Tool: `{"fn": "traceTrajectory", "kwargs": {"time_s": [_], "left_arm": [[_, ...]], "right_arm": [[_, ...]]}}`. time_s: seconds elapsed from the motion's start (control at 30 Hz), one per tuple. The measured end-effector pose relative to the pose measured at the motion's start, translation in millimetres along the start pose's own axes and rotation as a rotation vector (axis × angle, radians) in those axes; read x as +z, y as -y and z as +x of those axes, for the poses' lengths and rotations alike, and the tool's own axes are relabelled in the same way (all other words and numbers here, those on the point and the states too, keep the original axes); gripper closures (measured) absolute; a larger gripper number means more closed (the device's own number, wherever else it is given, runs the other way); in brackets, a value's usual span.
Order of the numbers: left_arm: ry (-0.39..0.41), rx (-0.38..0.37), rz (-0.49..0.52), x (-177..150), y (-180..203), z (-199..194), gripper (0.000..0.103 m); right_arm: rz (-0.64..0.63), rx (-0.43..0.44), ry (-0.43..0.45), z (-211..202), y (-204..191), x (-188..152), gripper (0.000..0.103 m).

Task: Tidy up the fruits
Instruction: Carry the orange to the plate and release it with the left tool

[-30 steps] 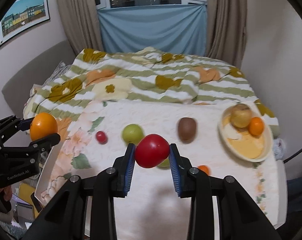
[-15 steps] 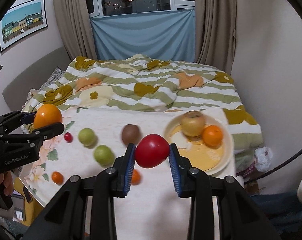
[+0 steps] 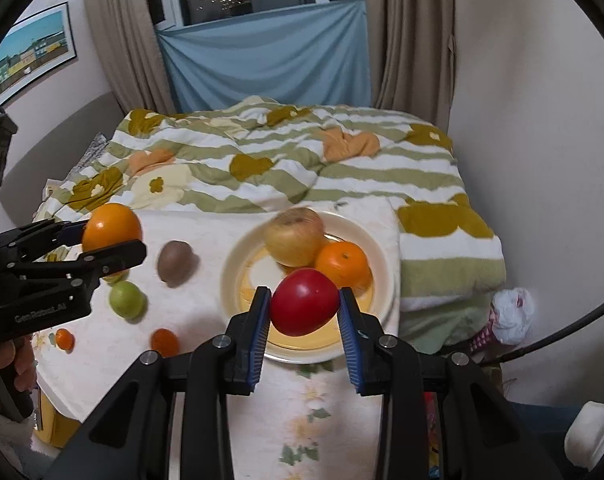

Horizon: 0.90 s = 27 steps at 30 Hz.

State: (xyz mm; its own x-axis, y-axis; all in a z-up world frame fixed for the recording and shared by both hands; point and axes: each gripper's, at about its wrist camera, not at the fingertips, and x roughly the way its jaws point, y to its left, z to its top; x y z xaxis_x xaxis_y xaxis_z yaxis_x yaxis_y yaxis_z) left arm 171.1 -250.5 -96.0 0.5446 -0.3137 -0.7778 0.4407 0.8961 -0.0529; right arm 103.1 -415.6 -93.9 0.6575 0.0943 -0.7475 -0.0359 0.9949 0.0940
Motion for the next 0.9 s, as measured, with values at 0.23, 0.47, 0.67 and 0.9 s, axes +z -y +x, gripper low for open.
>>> {"fn": "traceTrajectory", "kwargs": {"time_s": [0.23, 0.47, 0.67, 0.9], "left_arm": [[-0.091, -0.060, 0.016, 10.3, 14.7, 60.8, 0.036], [-0.170, -0.086, 0.046, 10.3, 25.1, 105.7, 0.036], [-0.216, -0.079, 0.094, 10.0, 30.2, 128.0, 0.036], [-0.214, -0.077, 0.123, 12.8, 33.6, 128.2, 0.024]], "right_arm": [[0.060, -0.019, -0.032, 19.5, 22.8, -7.1, 0.072], [0.103, -0.031, -0.053, 34.4, 35.5, -11.9, 0.072], [0.124, -0.051, -0.060, 43.4, 38.7, -11.5, 0.072], [0.135, -0.065, -0.059, 44.1, 41.5, -9.5, 0.072]]}}
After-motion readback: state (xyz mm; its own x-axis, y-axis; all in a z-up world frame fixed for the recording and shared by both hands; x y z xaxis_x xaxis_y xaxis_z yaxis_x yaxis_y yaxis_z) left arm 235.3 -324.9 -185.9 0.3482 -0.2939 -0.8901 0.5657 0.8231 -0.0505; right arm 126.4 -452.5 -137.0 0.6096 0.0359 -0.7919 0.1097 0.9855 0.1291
